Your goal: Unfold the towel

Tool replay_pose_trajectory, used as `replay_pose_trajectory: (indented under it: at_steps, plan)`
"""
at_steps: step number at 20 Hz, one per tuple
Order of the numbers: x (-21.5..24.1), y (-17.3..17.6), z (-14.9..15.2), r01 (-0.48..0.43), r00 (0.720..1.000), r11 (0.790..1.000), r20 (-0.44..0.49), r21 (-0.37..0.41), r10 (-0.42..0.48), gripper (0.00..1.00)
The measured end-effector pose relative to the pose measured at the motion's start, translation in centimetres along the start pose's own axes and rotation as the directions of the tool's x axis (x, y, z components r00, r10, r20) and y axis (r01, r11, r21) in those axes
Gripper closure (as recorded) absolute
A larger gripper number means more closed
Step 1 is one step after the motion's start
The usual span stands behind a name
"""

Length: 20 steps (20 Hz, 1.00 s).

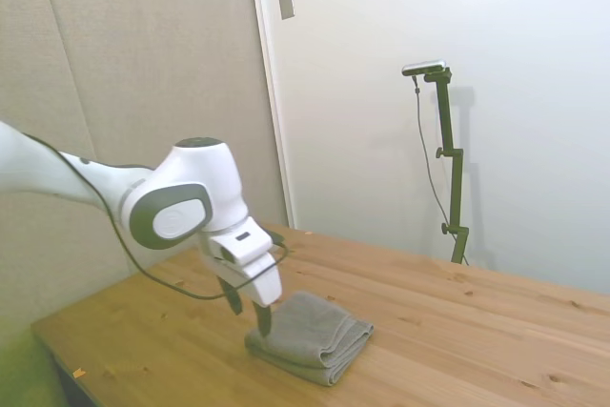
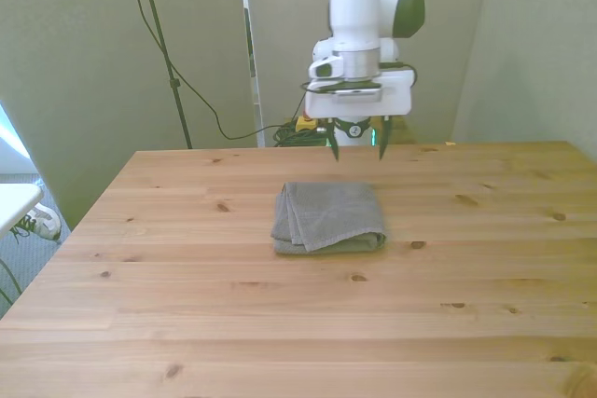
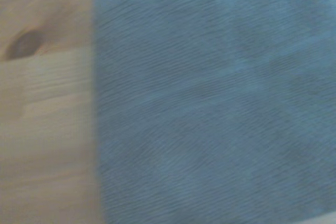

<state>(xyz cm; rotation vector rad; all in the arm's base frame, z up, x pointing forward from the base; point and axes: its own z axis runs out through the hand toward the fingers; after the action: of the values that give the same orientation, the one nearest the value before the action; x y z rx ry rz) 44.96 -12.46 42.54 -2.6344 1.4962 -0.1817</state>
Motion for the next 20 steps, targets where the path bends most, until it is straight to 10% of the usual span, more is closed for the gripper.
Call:
replay_pose_trajectory:
  at_steps: [6, 16, 17, 20]
  plan:
    - [9.3, 4.9, 0.2, -0.098, 0.995, 0.995, 0.010, 0.012, 0.098, 0.00]
    - [9.8, 4.8, 3.5, -0.061, 0.995, 0.997, 0.076, 0.055, 0.057, 0.00]
    - [9.6, 4.6, 4.0, -0.058, 0.995, 0.996, 0.082, 0.063, 0.052, 1.00]
    - [9.2, 3.9, 5.3, -0.037, 0.995, 0.996, 0.092, 0.077, 0.030, 1.00]
